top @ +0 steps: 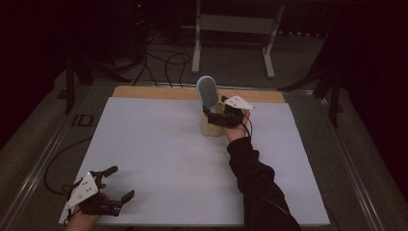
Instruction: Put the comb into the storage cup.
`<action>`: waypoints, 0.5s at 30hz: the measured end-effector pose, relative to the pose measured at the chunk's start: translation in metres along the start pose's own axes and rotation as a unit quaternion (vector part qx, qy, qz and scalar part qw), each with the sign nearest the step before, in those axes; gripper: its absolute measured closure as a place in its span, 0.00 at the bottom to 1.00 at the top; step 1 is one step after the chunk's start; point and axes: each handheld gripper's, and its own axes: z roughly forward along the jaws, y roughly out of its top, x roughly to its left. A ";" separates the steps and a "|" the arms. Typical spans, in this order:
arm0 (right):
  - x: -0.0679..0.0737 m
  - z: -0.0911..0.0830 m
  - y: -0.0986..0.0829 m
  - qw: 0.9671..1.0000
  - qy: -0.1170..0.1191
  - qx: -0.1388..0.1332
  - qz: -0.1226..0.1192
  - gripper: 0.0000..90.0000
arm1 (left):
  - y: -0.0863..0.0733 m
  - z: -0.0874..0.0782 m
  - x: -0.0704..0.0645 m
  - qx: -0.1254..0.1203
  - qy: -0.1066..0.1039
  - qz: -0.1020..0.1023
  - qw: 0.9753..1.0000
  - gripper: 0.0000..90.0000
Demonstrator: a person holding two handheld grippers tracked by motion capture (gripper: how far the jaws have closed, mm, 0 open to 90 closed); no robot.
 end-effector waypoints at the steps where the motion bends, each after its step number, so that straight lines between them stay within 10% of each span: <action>1: 0.000 0.000 0.000 1.000 -0.002 0.000 0.001 0.10 | 0.000 0.000 0.000 0.000 0.000 0.000 1.000 0.00; 15: -0.002 -0.002 0.004 1.000 -0.003 0.006 0.001 0.10 | 0.000 0.000 0.000 0.000 0.000 0.001 1.000 0.00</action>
